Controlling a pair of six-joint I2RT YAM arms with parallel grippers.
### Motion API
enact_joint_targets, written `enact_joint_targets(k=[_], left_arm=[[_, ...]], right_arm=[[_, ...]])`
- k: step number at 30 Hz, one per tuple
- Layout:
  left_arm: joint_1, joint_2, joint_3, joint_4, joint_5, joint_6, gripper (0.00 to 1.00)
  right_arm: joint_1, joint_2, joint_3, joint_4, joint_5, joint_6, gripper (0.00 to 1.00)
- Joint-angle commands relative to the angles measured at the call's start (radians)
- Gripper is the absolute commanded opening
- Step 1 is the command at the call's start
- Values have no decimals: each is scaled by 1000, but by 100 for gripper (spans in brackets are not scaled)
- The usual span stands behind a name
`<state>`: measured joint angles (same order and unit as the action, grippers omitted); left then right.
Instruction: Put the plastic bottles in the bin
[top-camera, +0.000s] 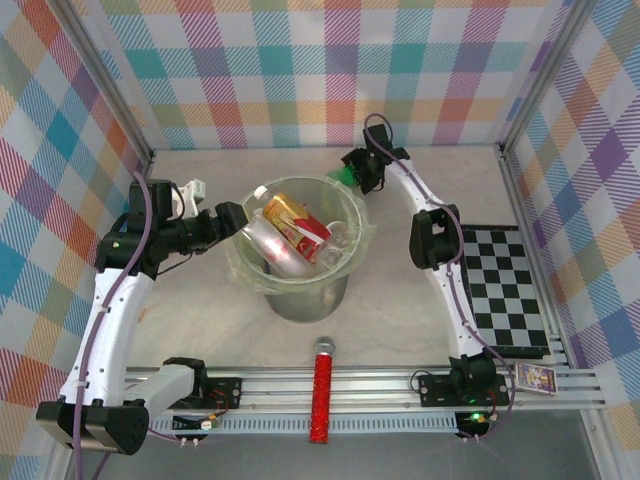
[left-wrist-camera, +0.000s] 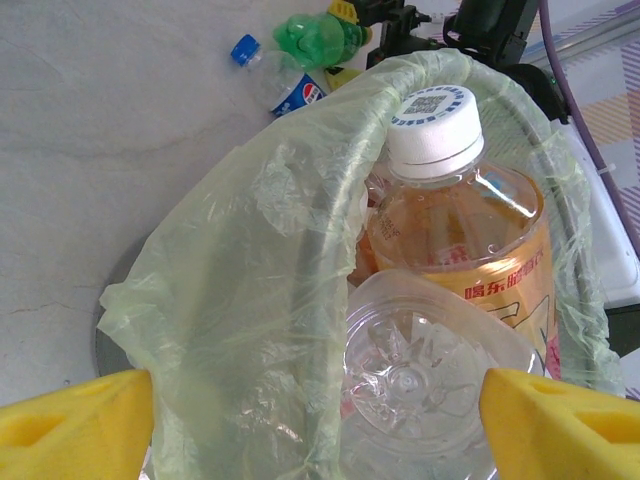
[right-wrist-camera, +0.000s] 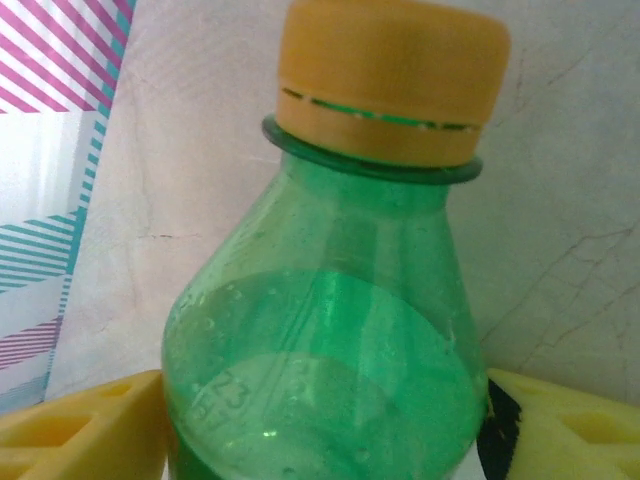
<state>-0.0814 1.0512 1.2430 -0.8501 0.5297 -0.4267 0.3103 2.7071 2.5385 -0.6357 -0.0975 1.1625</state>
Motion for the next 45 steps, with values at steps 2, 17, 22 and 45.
enact_joint_targets(k=[2, 17, 22, 45], left_arm=[[6, 10, 38, -25, -5, -3, 84], [8, -1, 57, 32, 77, 6, 84], [8, 8, 66, 15, 32, 54, 84], [8, -63, -30, 144, 99, 22, 84]], right_arm=[[-17, -75, -36, -6, 10, -41, 70], [-90, -370, -178, -99, 53, -279, 49], [-112, -556, -292, -120, 51, -540, 45], [185, -1121, -467, -311, -22, -1292, 32]])
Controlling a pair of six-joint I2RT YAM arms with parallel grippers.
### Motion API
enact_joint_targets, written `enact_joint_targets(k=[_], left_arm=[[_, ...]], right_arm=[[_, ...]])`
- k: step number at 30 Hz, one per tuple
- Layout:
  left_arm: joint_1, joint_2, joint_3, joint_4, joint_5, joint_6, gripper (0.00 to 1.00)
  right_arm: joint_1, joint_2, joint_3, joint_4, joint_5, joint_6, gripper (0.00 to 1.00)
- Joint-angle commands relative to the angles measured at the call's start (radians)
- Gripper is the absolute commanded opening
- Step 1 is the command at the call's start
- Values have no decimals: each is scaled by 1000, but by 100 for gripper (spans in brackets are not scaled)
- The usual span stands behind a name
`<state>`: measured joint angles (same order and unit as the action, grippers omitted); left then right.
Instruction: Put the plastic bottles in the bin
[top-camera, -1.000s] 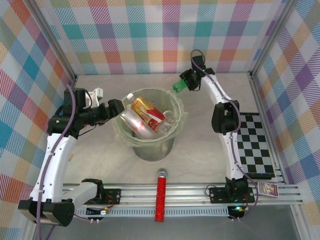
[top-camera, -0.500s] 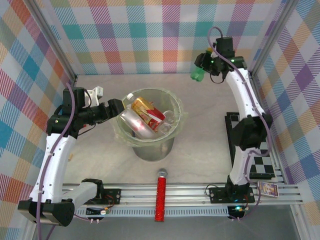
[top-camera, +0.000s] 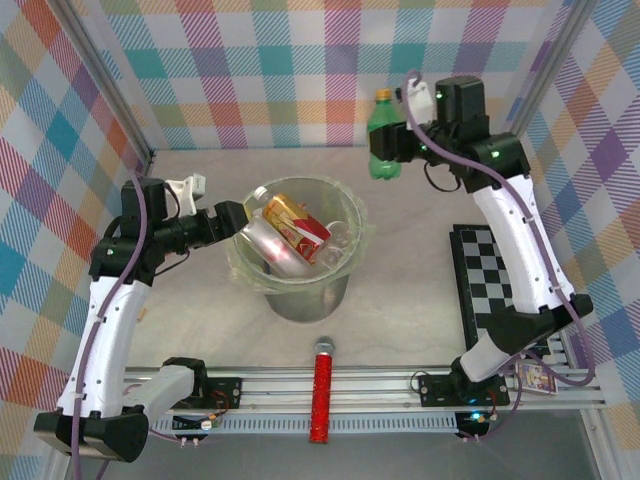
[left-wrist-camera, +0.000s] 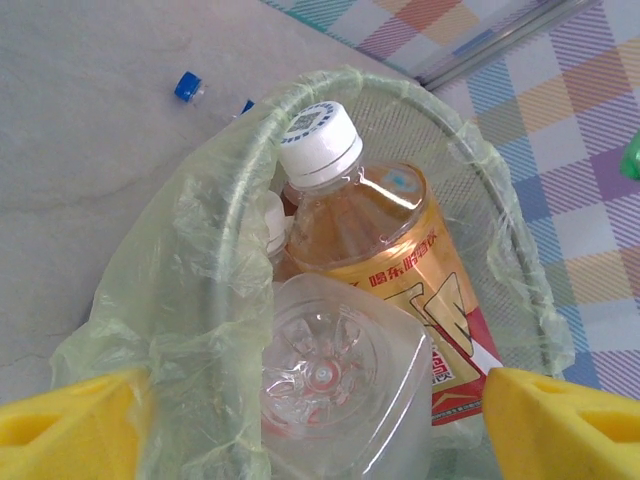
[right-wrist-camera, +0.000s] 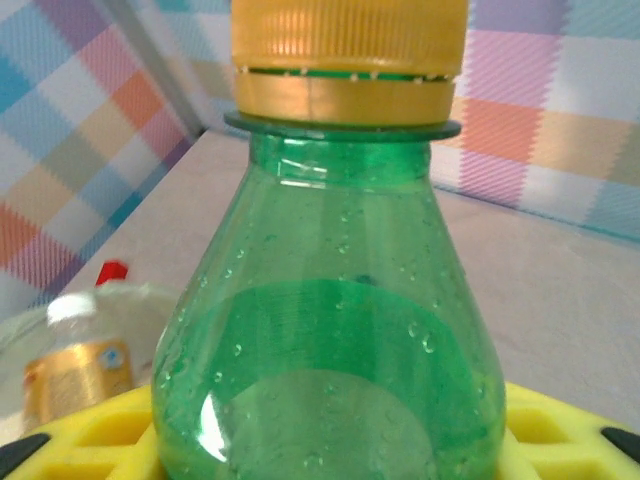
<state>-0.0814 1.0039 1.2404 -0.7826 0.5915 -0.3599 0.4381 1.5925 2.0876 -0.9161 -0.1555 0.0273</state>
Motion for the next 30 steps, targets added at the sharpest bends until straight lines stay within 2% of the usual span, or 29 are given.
enact_joint_targets(k=[1, 5, 12, 18, 24, 26, 30], left_arm=[[7, -13, -34, 90, 44, -62, 84], [6, -9, -43, 101, 44, -93, 83], [6, -11, -61, 90, 36, -99, 83], [5, -13, -62, 86, 34, -100, 83], [6, -10, -55, 83, 28, -100, 83], [5, -3, -52, 83, 28, -100, 83], [5, 7, -42, 87, 27, -100, 83]], right_arm=[[84, -5, -16, -28, 63, -185, 32], [180, 25, -9, -25, 135, -281, 32], [298, 148, 69, -91, 157, -372, 33], [329, 268, 167, -214, 147, -367, 38], [343, 311, 209, -308, 160, -335, 42], [346, 310, 207, -323, 151, -329, 49], [347, 302, 222, -327, 154, -306, 72]])
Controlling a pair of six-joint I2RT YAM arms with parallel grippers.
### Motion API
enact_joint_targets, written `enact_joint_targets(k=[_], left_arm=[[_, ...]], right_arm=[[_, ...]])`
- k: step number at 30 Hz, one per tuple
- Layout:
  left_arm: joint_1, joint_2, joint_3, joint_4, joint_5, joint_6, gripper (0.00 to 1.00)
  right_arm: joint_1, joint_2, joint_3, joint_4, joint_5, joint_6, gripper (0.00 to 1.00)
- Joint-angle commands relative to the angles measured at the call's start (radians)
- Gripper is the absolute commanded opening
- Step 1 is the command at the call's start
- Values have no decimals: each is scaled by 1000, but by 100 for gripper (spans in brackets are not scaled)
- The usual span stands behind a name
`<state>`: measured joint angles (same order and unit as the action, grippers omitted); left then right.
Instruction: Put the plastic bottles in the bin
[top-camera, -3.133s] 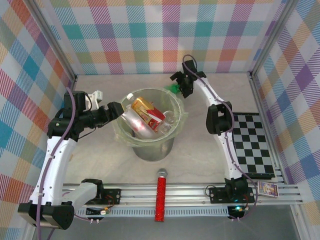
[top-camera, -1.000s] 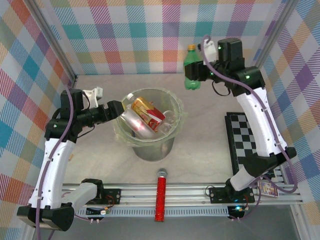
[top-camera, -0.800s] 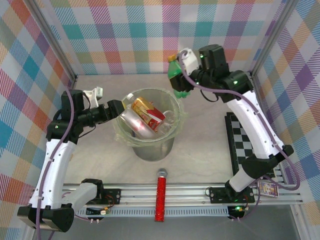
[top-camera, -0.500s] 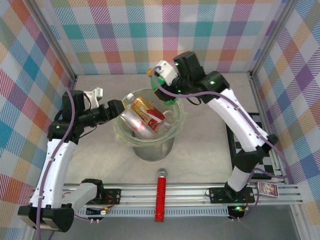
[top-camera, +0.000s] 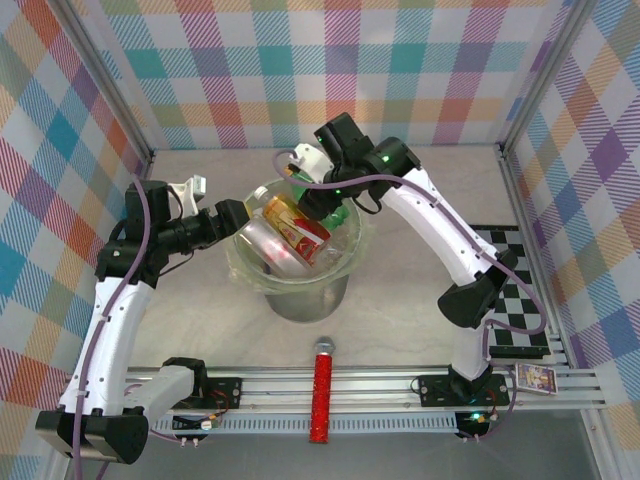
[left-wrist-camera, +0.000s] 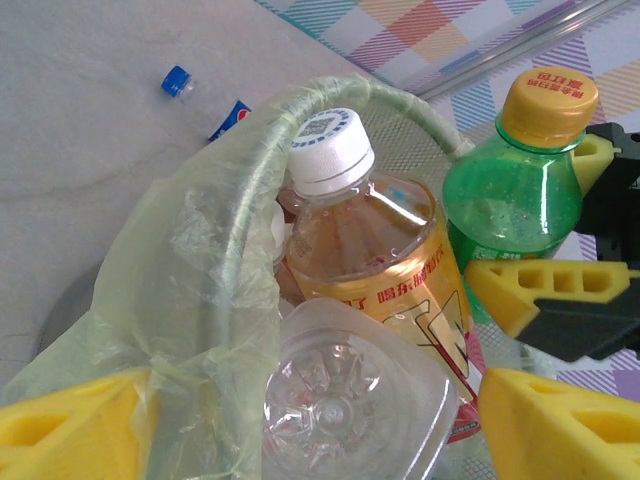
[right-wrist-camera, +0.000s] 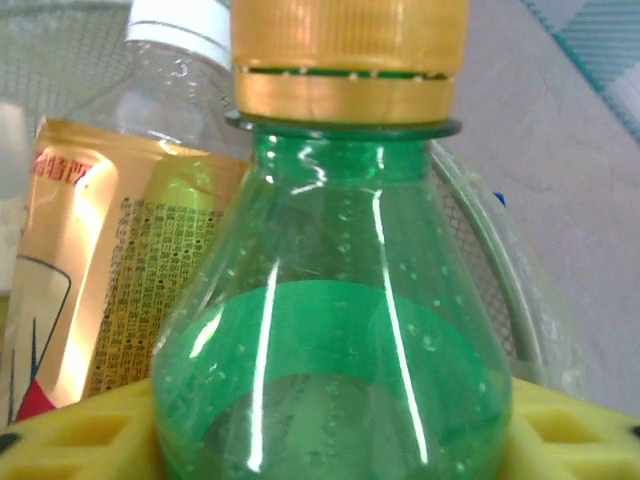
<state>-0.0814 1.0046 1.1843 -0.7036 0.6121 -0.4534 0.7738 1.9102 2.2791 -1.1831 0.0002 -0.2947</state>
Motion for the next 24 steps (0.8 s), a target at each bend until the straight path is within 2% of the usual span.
enact_joint_targets(k=[1, 4, 9, 12, 18, 24], left_arm=[[5, 9, 17, 10, 7, -8, 83], [5, 15, 22, 13, 7, -9, 83], [5, 21, 31, 13, 6, -8, 82], [5, 21, 32, 15, 14, -8, 82], [5, 23, 21, 37, 53, -18, 82], [5, 26, -1, 84, 84, -47, 82]], right_arm=[[10, -19, 43, -59, -5, 22, 77], [11, -31, 86, -65, -21, 32, 88], [4, -74, 101, -69, 76, 81, 88], [-50, -122, 54, -84, 104, 186, 86], [-215, -312, -272, 9, -80, 426, 73], [-229, -426, -492, 98, -251, 529, 63]])
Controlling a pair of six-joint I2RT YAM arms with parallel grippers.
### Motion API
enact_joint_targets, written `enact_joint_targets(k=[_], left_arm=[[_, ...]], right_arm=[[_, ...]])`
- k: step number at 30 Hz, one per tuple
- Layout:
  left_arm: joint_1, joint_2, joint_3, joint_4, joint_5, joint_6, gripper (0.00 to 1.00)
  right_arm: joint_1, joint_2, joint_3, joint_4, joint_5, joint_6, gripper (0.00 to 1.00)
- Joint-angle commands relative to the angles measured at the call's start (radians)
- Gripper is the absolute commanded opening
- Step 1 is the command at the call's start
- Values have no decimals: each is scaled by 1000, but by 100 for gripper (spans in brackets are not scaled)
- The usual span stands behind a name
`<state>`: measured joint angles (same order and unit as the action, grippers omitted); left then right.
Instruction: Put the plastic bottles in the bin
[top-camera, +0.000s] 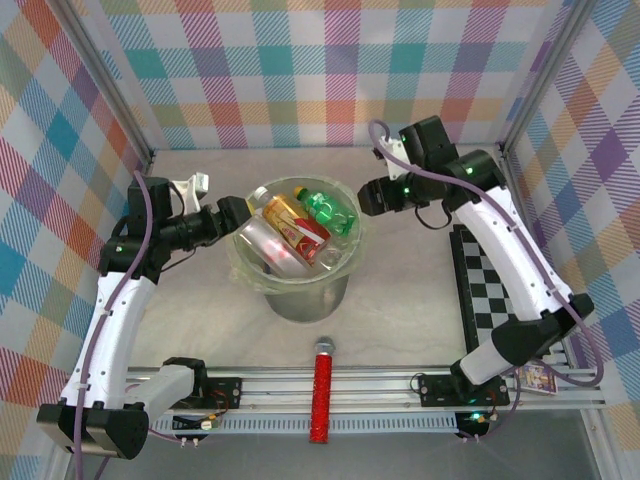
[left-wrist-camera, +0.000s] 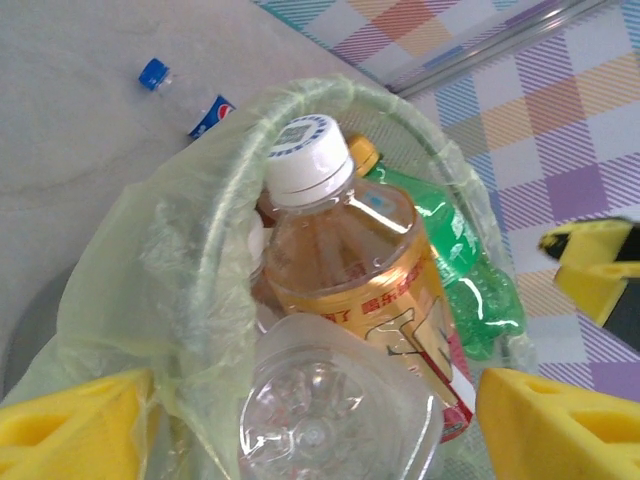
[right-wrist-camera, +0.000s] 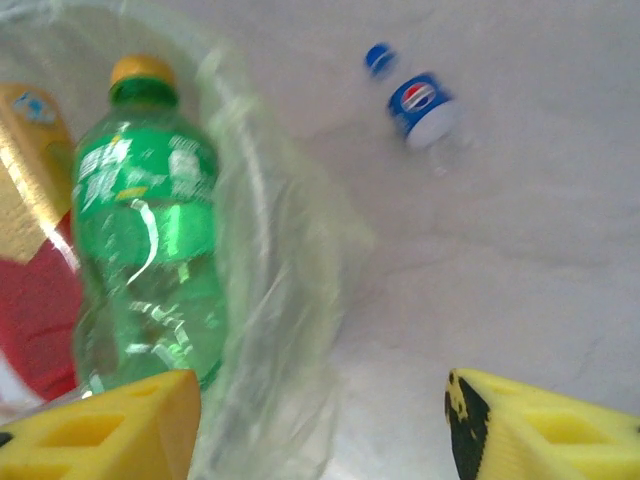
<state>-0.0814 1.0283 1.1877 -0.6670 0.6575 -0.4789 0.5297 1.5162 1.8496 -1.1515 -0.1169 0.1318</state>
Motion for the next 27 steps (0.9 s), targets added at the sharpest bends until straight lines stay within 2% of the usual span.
enact_joint_targets(k=[1, 7, 14, 20, 27], left_arm=[[5, 3, -8, 51, 37, -21, 82], [4, 7, -33, 62, 17, -27, 82], [6, 0, -39, 33, -68, -31, 81], [21, -12, -57, 33, -160, -72, 81], [98, -36, -69, 18, -236, -85, 80]], right_arm=[[15, -48, -89, 83, -147, 116, 62], [15, -78, -210, 180, -271, 171, 56], [30, -20, -223, 287, -352, 211, 49], [77, 95, -129, 363, -372, 227, 47], [81, 301, 76, 419, -437, 210, 46]])
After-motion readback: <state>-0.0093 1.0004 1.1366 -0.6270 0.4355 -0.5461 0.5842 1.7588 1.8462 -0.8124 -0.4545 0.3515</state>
